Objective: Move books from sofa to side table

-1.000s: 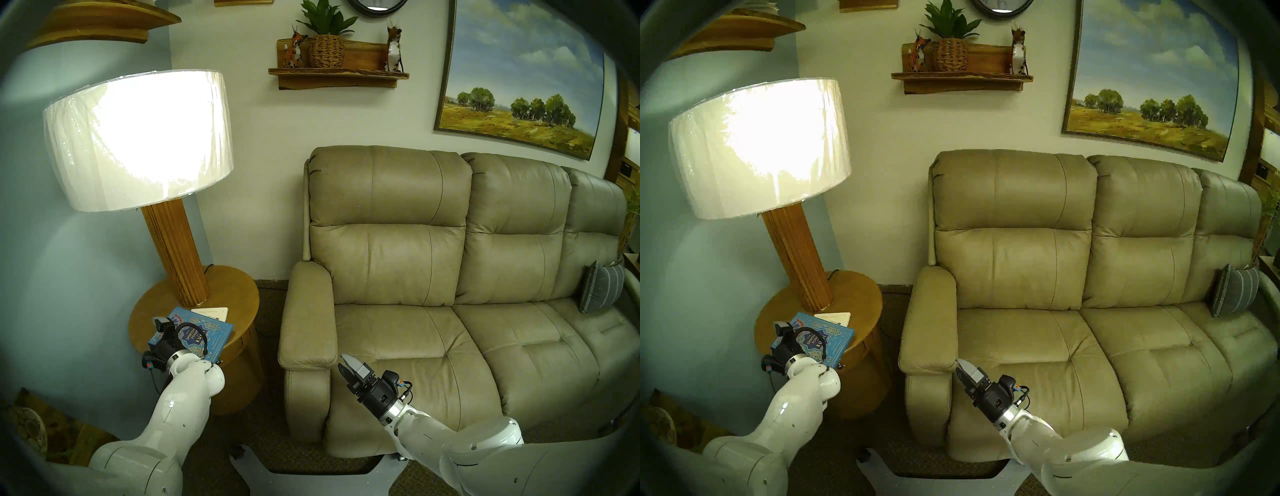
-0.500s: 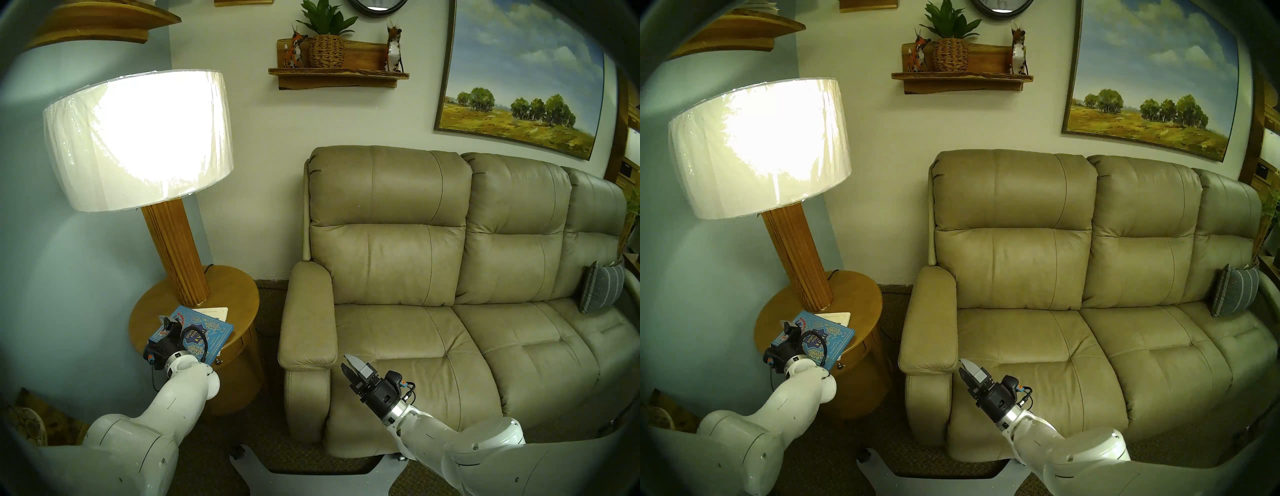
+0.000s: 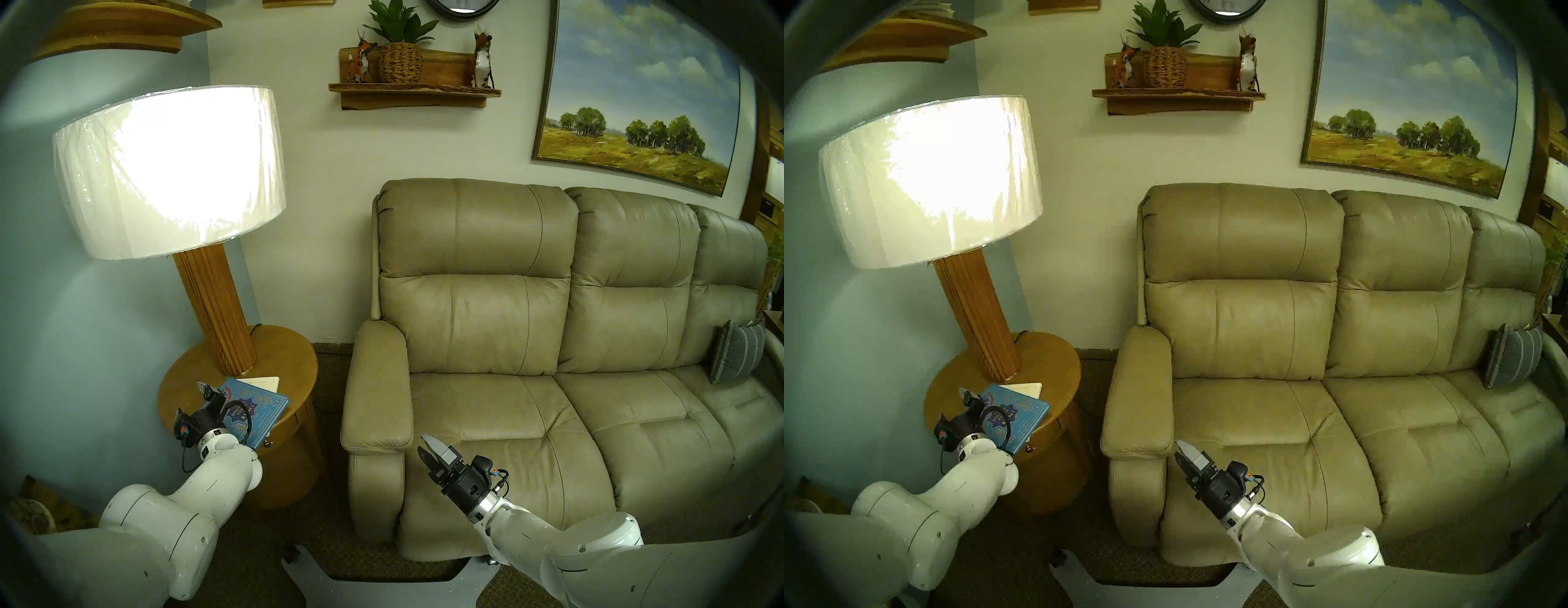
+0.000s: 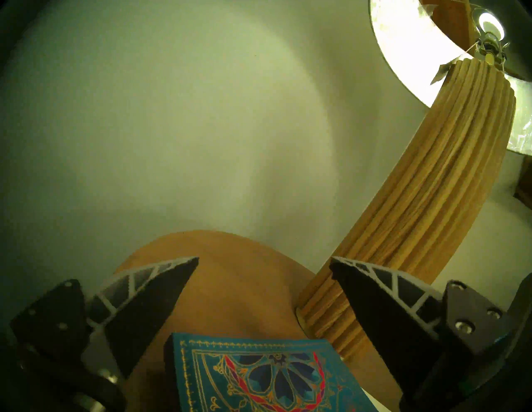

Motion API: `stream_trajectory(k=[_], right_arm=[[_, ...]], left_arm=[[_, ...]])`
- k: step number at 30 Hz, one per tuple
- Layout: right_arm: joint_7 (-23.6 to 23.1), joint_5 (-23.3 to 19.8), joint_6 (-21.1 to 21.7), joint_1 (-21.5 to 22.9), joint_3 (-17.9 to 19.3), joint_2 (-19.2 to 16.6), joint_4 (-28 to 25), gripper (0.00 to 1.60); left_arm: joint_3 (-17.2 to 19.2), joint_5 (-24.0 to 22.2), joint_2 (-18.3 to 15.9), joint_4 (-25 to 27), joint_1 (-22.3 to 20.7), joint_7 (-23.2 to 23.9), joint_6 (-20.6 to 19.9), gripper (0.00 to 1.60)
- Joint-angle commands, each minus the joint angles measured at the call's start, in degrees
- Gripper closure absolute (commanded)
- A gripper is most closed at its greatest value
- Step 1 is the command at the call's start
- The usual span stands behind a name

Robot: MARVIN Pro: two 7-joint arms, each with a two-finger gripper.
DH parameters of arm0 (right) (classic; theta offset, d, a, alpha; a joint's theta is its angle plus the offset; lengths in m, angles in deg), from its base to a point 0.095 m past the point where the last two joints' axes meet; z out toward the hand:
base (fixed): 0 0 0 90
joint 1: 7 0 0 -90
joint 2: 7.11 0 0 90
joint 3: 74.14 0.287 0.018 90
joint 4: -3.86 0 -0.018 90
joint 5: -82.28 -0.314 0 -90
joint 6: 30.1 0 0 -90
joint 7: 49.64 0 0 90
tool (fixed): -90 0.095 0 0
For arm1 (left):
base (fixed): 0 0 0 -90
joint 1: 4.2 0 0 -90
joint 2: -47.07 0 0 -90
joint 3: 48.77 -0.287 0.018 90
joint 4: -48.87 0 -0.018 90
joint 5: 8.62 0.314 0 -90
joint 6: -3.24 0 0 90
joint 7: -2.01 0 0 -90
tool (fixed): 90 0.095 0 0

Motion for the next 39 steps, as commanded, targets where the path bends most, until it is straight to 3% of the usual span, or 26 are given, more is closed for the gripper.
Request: stream_trajectory(k=[1,9,20,33,39], right_arm=[[-0.6,-0.1,-0.6,0.1,0.0,0.1,-0.4,0.0],[-0.6,-0.3,-1.6,0.7,0.3,0.2,-0.9,0.0],[-0.7,-0.7,-2.8,-0.4,1.1,-0.8,-2.1,0.0],[-0.7,-0.9,-4.4,-2.7,1.4,-1.7,-2.9,0.0],[-0.7,-1.2,-5.1,-2.7,1.4,-1.8,-3.1,0.0]], left_arm=[[5.5,-4.3,0.3,6.4,0.1,4.0,0.6,0.0],[8.3,-9.0,6.8,12.6,5.3,8.4,0.6,0.0],[5.5,-10.5,14.2,18.8,13.0,13.5,0.6,0.0],[2.7,-9.8,15.9,29.6,20.2,24.5,0.6,0.0],[0.9,-10.4,16.1,35.2,25.8,28.4,0.6,0.0]])
